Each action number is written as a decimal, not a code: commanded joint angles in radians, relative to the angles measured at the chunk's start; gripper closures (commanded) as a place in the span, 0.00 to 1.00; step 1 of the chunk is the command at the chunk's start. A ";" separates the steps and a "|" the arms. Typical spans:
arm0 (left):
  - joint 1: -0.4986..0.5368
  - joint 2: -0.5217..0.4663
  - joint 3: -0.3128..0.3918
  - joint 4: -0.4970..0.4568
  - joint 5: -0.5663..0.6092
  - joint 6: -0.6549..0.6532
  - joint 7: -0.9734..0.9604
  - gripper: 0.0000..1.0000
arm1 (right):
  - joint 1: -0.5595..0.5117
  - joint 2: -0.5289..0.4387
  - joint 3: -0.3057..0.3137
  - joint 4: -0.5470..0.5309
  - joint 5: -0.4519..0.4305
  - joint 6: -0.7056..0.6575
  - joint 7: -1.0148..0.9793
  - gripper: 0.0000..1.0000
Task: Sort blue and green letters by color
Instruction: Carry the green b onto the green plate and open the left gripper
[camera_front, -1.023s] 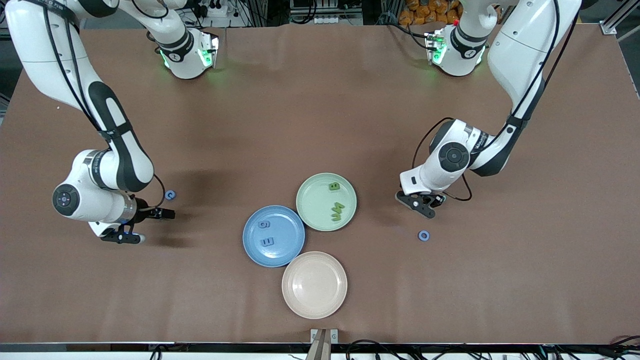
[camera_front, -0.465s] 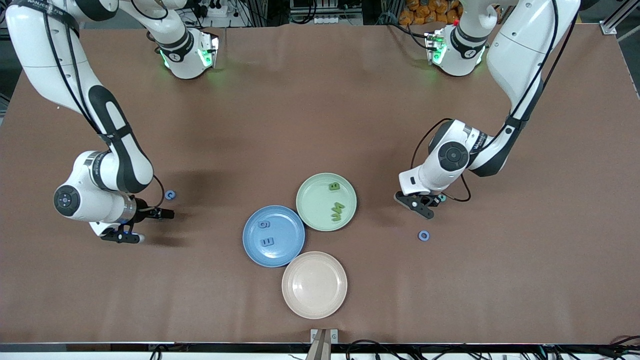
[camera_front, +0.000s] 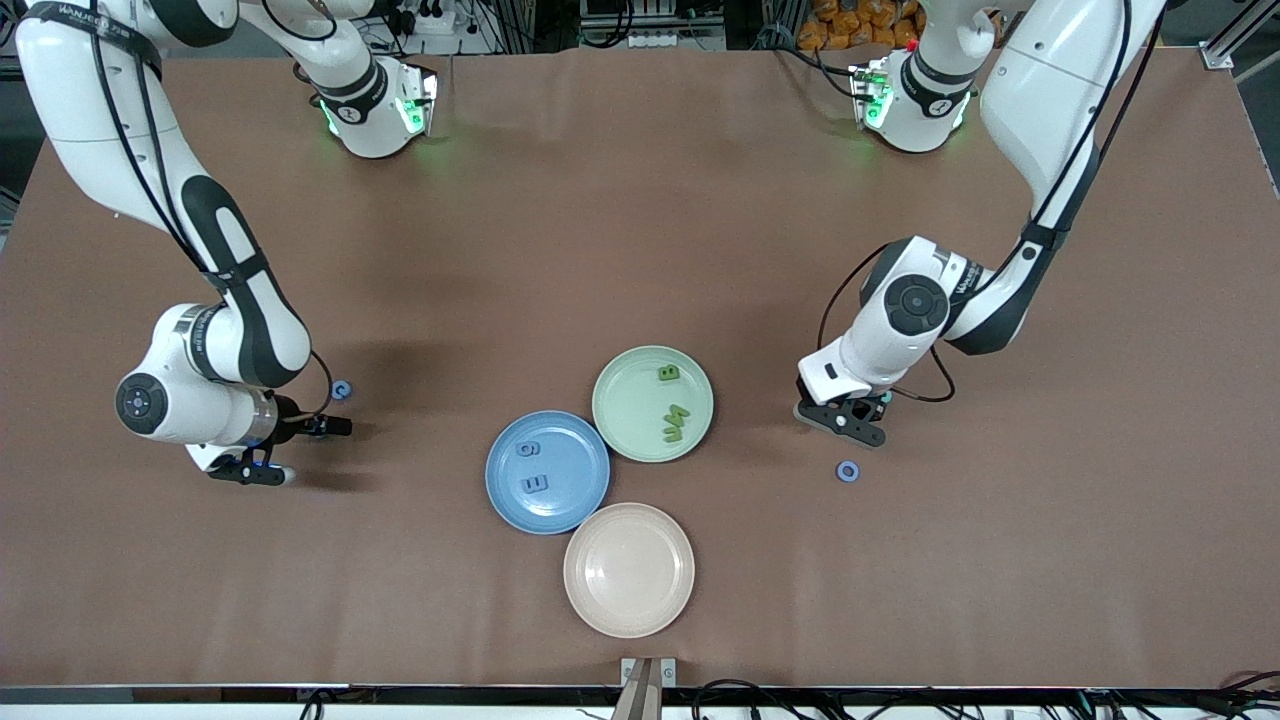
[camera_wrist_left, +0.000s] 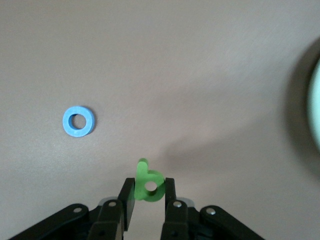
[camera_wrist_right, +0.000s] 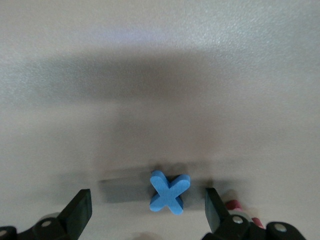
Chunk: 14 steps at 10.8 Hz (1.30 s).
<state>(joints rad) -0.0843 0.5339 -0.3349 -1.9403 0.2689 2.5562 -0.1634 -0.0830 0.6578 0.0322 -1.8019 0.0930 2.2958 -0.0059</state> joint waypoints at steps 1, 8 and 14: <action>-0.021 -0.006 -0.094 0.098 0.004 -0.089 -0.276 1.00 | -0.014 0.000 0.011 -0.001 -0.018 0.008 -0.061 0.68; -0.290 0.179 -0.078 0.308 0.015 -0.086 -0.755 0.99 | 0.018 -0.009 0.020 0.016 -0.006 -0.006 -0.048 1.00; -0.252 0.105 -0.047 0.333 0.118 -0.085 -0.751 0.00 | 0.271 0.005 0.025 0.169 0.059 -0.006 0.378 1.00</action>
<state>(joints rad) -0.3703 0.7171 -0.3934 -1.6098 0.3335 2.4883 -0.8990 0.1008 0.6536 0.0604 -1.6969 0.1054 2.2983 0.1964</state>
